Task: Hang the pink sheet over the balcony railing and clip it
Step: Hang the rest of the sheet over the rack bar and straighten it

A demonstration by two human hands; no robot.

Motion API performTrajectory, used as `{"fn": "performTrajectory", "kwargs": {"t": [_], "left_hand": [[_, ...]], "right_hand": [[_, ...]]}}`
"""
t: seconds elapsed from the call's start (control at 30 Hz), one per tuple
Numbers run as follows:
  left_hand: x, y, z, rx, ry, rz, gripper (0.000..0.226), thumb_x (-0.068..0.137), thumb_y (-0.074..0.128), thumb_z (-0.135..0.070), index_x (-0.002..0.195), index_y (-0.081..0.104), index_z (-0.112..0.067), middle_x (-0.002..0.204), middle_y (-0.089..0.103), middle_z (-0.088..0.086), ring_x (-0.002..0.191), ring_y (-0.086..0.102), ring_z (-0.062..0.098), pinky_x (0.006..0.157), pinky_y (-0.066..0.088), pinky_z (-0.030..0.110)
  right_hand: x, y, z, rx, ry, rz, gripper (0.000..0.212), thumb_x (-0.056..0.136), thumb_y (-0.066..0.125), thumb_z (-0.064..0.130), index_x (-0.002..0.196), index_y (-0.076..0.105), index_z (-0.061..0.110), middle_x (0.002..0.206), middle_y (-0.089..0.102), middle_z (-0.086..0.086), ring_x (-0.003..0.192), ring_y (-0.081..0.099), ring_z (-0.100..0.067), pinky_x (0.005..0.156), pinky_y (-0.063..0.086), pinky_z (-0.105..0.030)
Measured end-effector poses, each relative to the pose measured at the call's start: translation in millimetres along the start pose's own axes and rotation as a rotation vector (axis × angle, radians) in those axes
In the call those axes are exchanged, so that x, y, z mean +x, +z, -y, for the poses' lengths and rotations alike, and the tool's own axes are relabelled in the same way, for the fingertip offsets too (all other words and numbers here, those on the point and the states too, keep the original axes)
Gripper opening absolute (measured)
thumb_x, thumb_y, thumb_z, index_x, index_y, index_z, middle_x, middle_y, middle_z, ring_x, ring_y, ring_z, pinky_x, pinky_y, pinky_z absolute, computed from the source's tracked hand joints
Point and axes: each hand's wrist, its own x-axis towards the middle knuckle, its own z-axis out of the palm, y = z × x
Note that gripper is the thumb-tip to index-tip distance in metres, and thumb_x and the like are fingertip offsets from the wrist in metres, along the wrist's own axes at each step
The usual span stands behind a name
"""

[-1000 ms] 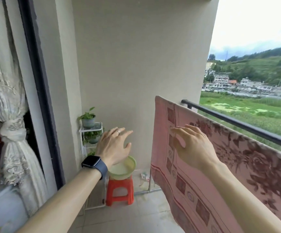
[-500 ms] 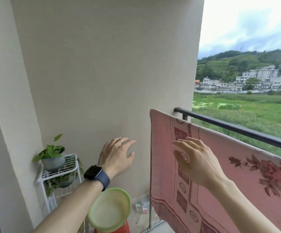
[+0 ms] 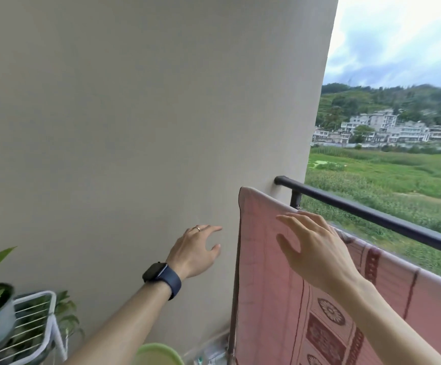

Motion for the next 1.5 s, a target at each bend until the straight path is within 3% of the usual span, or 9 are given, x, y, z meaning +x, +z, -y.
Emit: {"fn": "performTrajectory", "kwargs": {"t": [0.27, 0.4, 0.47, 0.6, 0.8, 1.1, 1.27, 1.37, 1.5], "left_hand": [[157.6, 52.4, 53.3, -0.746, -0.126, 0.259, 0.073, 0.082, 0.076, -0.039, 0.146, 0.039, -0.032, 0.147, 0.043, -0.002, 0.138, 0.039, 0.016, 0.102, 0.034, 0.028], [231.6, 79.9, 65.8, -1.017, -0.056, 0.485, 0.096, 0.068, 0.084, -0.048, 0.149, 0.033, -0.036, 0.151, 0.039, -0.004, 0.139, 0.036, 0.012, 0.113, 0.032, 0.035], [256.3, 92.1, 69.7, -1.077, 0.007, 0.645, 0.092, 0.069, 0.084, -0.047, 0.147, 0.036, -0.039, 0.150, 0.045, -0.008, 0.137, 0.040, 0.008, 0.115, 0.027, 0.040], [283.3, 105.5, 75.3, -1.115, 0.081, 0.815, 0.046, 0.086, 0.075, -0.025, 0.129, 0.061, -0.029, 0.124, 0.068, -0.008, 0.122, 0.057, 0.008, 0.110, 0.033, 0.043], [302.9, 123.7, 84.2, -1.169, 0.153, 0.669, 0.038, 0.074, 0.085, -0.019, 0.110, 0.073, -0.017, 0.102, 0.076, -0.004, 0.099, 0.070, 0.009, 0.085, 0.053, 0.026], [326.9, 121.2, 98.7, -1.236, 0.219, 0.508, 0.029, 0.066, 0.089, -0.007, 0.091, 0.077, 0.001, 0.082, 0.077, 0.008, 0.078, 0.074, 0.019, 0.075, 0.057, 0.024], [325.7, 120.3, 104.2, -1.320, 0.181, 0.399, 0.031, 0.073, 0.086, -0.015, 0.100, 0.073, -0.007, 0.094, 0.077, 0.006, 0.090, 0.073, 0.021, 0.081, 0.058, 0.027], [313.2, 143.7, 109.6, -1.282, 0.202, 0.700, 0.062, 0.073, 0.085, -0.031, 0.129, 0.057, -0.025, 0.117, 0.070, 0.000, 0.109, 0.067, 0.015, 0.092, 0.053, 0.033], [293.2, 184.1, 124.2, -1.205, 0.163, 0.971, 0.061, 0.077, 0.081, -0.008, 0.132, 0.055, -0.014, 0.104, 0.070, -0.005, 0.098, 0.068, 0.010, 0.093, 0.053, 0.031]], "right_hand": [[111.6, 78.7, -4.7, -0.136, 0.123, 0.186, 0.059, 0.096, 0.047, 0.053, 0.150, 0.034, 0.032, 0.154, 0.041, 0.010, 0.143, 0.032, -0.015, 0.112, 0.034, -0.037], [169.0, 111.0, 0.9, -0.164, 0.279, 0.292, 0.065, 0.096, 0.043, 0.060, 0.152, 0.026, 0.033, 0.152, 0.044, 0.008, 0.134, 0.046, -0.019, 0.095, 0.046, -0.037], [195.6, 123.8, 2.7, -0.181, 0.352, 0.351, 0.066, 0.095, 0.041, 0.065, 0.152, 0.027, 0.033, 0.147, 0.051, 0.005, 0.125, 0.055, -0.023, 0.085, 0.050, -0.038], [232.9, 141.3, 5.6, -0.211, 0.480, 0.400, 0.059, 0.091, 0.039, 0.071, 0.138, 0.049, 0.037, 0.124, 0.067, 0.001, 0.104, 0.065, -0.024, 0.080, 0.055, -0.038], [257.9, 157.9, 10.4, -0.209, 0.534, 0.359, 0.034, 0.097, 0.045, 0.056, 0.110, 0.064, 0.030, 0.098, 0.070, 0.001, 0.077, 0.063, -0.019, 0.068, 0.055, -0.034], [271.3, 178.3, 21.3, -0.225, 0.419, 0.187, 0.019, 0.099, 0.055, 0.035, 0.101, 0.071, 0.025, 0.087, 0.073, 0.000, 0.076, 0.067, -0.025, 0.068, 0.057, -0.040], [262.9, 167.6, 21.5, -0.086, 0.396, 0.055, 0.030, 0.096, 0.056, 0.047, 0.120, 0.066, 0.031, 0.116, 0.072, 0.010, 0.102, 0.068, -0.011, 0.084, 0.057, -0.041], [260.6, 163.2, 21.1, -0.280, 0.472, 0.370, 0.057, 0.090, 0.048, 0.068, 0.136, 0.048, 0.034, 0.132, 0.063, 0.007, 0.109, 0.066, -0.017, 0.084, 0.057, -0.042], [256.1, 174.0, 15.9, -0.416, 0.457, 0.387, 0.035, 0.099, 0.041, 0.057, 0.090, 0.050, 0.024, 0.083, 0.061, 0.003, 0.065, 0.059, -0.016, 0.057, 0.052, -0.035]]}}
